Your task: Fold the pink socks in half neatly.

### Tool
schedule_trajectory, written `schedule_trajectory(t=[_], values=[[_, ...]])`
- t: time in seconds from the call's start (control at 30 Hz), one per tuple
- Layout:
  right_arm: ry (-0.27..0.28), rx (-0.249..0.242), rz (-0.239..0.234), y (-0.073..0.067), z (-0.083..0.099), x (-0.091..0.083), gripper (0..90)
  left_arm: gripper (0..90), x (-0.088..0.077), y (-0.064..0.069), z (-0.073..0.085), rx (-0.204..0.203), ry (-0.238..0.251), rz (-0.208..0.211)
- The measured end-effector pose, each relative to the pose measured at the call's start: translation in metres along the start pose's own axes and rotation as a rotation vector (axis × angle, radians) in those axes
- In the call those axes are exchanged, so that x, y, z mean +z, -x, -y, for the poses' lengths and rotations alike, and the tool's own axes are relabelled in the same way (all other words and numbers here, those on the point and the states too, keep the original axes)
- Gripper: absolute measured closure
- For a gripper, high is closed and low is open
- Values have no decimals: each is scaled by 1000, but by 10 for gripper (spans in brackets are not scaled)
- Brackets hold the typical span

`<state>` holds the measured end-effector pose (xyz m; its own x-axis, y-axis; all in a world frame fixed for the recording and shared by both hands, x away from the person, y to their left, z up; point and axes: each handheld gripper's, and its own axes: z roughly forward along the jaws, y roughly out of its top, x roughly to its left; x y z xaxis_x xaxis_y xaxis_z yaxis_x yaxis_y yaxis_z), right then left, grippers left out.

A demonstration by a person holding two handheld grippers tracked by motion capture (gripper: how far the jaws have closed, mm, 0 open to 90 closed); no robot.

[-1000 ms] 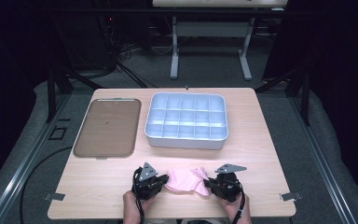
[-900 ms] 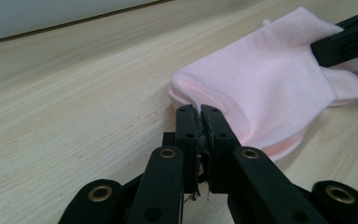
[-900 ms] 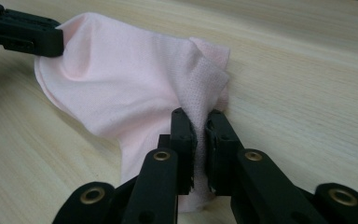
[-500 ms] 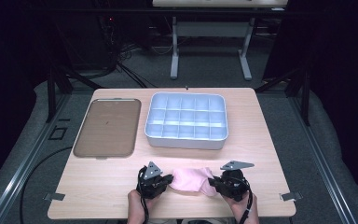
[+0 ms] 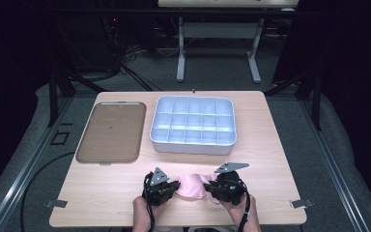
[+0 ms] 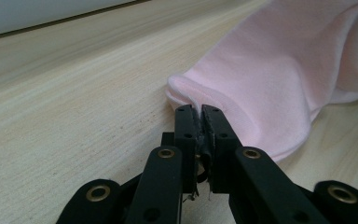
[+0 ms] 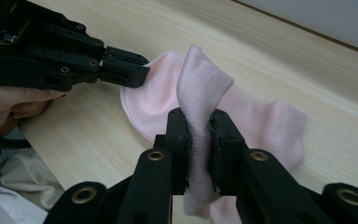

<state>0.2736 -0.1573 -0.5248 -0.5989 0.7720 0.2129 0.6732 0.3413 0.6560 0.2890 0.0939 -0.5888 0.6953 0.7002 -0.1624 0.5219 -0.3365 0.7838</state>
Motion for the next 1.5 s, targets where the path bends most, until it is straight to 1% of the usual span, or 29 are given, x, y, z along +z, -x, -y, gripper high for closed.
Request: schedule_trajectory(t=[0.03,0.07,0.1,0.17,0.23,0.27,0.3,0.33,0.37,0.4,0.47,0.5,0.53,0.57,0.6,0.63,0.67,0.8,0.83,0.9,1.0,1.13,1.23,1.3,1.33,1.4,1.5], values=[[-10,-1,-11,-1,-3,2,786,847,0,0,0,0,0,-1],[-25,1,-12,-3,-5,5,779,847,0,0,0,3,0,-3],[-40,-10,-10,-5,-7,7,768,846,0,0,0,4,0,-5],[-51,-26,9,-8,-10,11,746,846,0,0,0,0,0,-5],[-54,-21,17,-7,-9,12,732,845,-1,0,0,1,-1,-4],[-61,-19,23,-3,-7,12,717,844,-1,0,0,2,-2,-4],[-63,9,30,3,-2,11,699,844,-1,0,0,1,-2,-5],[-65,20,29,8,1,11,688,844,0,0,0,2,-2,-6],[-70,42,20,12,4,10,682,844,0,0,0,2,-1,-10],[-70,60,60,16,8,9,673,844,0,1,0,7,-2,-16],[-76,101,41,28,17,5,665,844,0,1,0,6,-2,-16],[-82,118,52,32,20,3,664,844,0,1,0,5,-2,-17],[-100,129,101,35,23,1,663,844,0,1,0,6,-2,-19],[-142,126,243,36,24,-2,656,844,0,1,0,7,-3,-19],[-154,136,272,37,25,-3,657,844,0,1,0,6,-3,-19],[-132,159,192,42,28,-3,656,844,0,1,0,7,-3,-19],[-44,193,-4,50,33,1,656,844,0,1,0,6,-4,-19],[-49,221,12,56,39,-2,638,844,0,1,0,8,-5,-19],[-52,221,10,57,40,-3,631,844,0,1,0,8,-4,-19],[-51,239,4,59,43,-5,640,844,0,1,0,7,-7,-18],[-58,240,8,60,45,-5,689,844,1,2,0,5,-8,-16],[-48,237,20,59,47,0,781,844,1,2,0,7,-10,-16],[-37,234,18,61,48,0,823,844,1,2,0,8,-10,-16],[-25,234,21,61,49,-3,838,845,0,1,0,8,-9,-14],[-8,240,12,62,49,-7,842,845,0,1,0,8,-8,-14],[0,243,7,63,47,-13,843,845,0,1,0,10,-8,-13],[29,237,-12,63,44,-24,845,845,0,2,1,10,0,-18]])
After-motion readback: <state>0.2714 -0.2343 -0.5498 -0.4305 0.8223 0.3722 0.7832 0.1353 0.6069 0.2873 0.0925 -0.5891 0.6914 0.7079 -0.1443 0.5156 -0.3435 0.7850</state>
